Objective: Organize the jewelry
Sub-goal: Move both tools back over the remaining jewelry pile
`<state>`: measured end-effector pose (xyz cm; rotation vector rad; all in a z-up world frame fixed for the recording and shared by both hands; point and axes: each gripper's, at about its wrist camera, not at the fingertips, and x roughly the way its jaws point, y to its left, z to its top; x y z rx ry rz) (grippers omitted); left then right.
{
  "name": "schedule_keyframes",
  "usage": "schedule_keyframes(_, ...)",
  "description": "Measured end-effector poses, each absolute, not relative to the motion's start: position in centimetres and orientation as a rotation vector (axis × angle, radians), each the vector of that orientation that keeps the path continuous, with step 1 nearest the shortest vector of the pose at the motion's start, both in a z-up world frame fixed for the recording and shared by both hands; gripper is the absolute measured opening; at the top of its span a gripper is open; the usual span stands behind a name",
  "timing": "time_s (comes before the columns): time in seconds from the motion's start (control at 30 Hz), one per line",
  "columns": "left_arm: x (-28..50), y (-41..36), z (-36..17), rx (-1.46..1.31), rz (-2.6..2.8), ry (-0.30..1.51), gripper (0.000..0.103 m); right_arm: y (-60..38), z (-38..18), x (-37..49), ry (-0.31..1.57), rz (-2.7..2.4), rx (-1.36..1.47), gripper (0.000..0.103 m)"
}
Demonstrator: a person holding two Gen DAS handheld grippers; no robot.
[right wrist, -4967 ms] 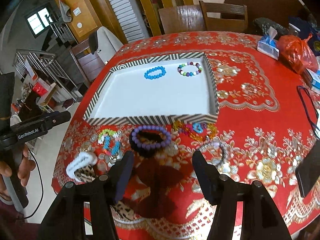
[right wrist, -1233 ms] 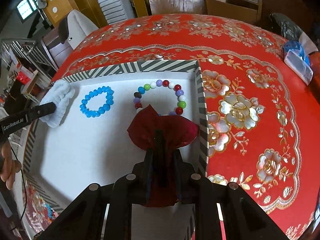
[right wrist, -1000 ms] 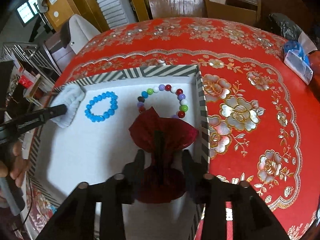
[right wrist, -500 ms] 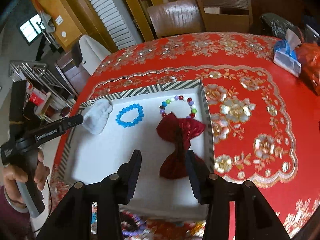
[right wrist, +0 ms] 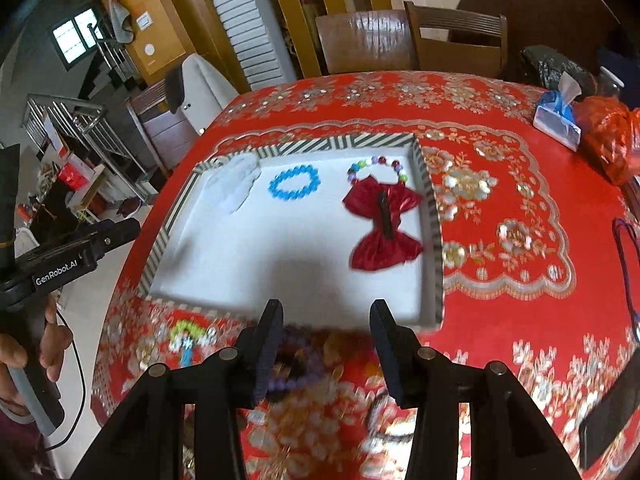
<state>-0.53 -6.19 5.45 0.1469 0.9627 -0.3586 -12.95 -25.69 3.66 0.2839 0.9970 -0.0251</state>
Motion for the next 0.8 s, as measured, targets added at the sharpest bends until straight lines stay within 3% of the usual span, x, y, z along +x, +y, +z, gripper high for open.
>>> schedule_keyframes(0.8, -9.0, -1.2, 4.9, 0.167, -0.383, 0.97, 0.058, -22.8, 2.6, -21.1, 1.03, -0.096, 0.31, 0.046)
